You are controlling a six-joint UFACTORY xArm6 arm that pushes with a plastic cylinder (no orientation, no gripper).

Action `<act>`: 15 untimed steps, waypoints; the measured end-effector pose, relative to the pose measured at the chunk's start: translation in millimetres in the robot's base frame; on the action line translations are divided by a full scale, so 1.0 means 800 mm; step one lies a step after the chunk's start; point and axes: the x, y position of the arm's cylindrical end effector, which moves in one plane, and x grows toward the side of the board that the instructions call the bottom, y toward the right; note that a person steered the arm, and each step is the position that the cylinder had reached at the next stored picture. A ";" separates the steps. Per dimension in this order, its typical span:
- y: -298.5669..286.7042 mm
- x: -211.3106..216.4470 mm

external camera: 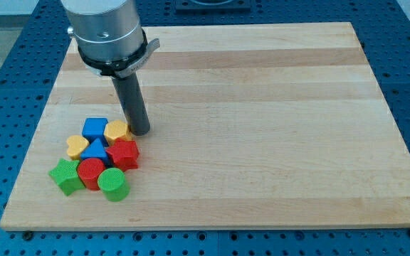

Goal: Slide the green circle towards red star

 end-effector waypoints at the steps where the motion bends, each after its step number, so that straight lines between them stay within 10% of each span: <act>1: 0.001 -0.001; 4: 0.116 0.025; 7: 0.096 0.184; 10: -0.058 0.191; 15: -0.003 0.116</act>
